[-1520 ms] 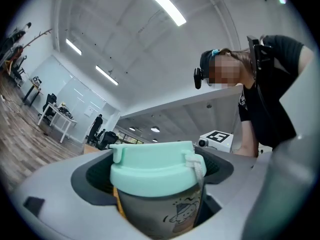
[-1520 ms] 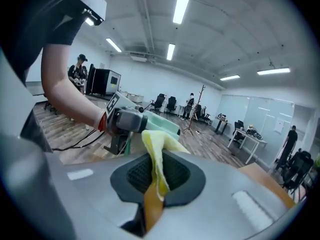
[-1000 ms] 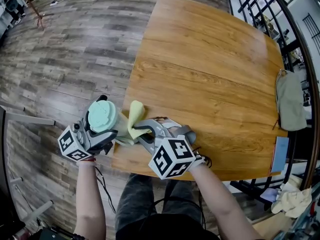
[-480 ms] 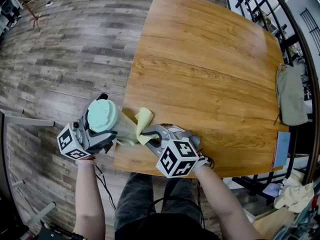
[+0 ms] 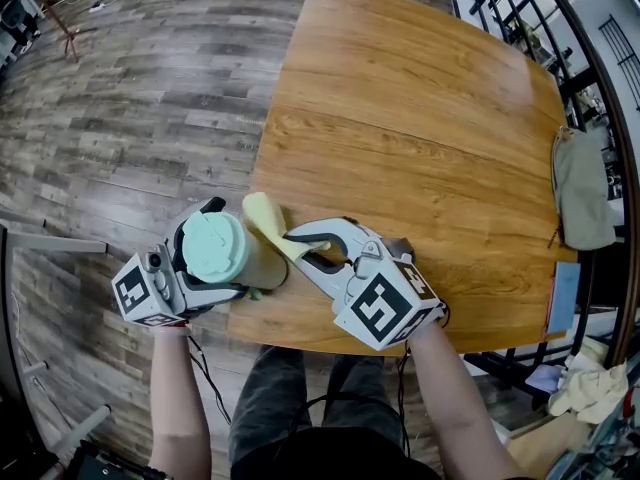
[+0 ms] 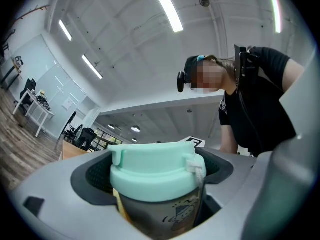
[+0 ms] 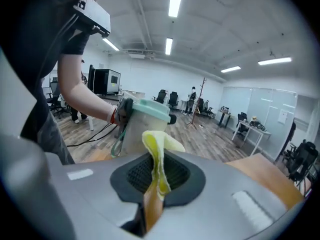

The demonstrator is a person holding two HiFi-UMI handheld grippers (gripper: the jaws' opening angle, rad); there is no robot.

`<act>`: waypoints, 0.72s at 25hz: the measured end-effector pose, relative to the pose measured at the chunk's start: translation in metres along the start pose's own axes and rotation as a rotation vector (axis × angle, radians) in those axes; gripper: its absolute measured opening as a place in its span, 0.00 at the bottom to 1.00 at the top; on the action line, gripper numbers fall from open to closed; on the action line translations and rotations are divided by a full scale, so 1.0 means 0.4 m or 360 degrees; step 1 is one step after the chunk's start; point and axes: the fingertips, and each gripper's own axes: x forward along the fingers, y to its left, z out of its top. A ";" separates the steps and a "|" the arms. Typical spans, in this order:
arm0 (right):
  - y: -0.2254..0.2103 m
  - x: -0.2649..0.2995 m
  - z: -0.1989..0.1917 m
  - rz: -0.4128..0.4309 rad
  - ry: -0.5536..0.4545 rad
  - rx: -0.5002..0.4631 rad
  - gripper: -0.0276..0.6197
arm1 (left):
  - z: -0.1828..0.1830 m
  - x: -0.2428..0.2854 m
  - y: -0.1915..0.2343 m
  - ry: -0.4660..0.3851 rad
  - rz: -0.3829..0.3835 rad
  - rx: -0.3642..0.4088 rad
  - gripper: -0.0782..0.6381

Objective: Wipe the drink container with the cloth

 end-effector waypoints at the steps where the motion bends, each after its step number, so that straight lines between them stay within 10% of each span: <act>1: -0.005 0.004 0.018 0.0010 -0.0020 -0.0026 0.08 | -0.004 0.006 -0.007 0.0031 -0.0013 0.0022 0.78; 18: 0.013 0.128 -0.015 0.0203 0.0208 -0.0565 0.08 | 0.000 -0.010 -0.015 0.0026 -0.0041 0.0034 0.78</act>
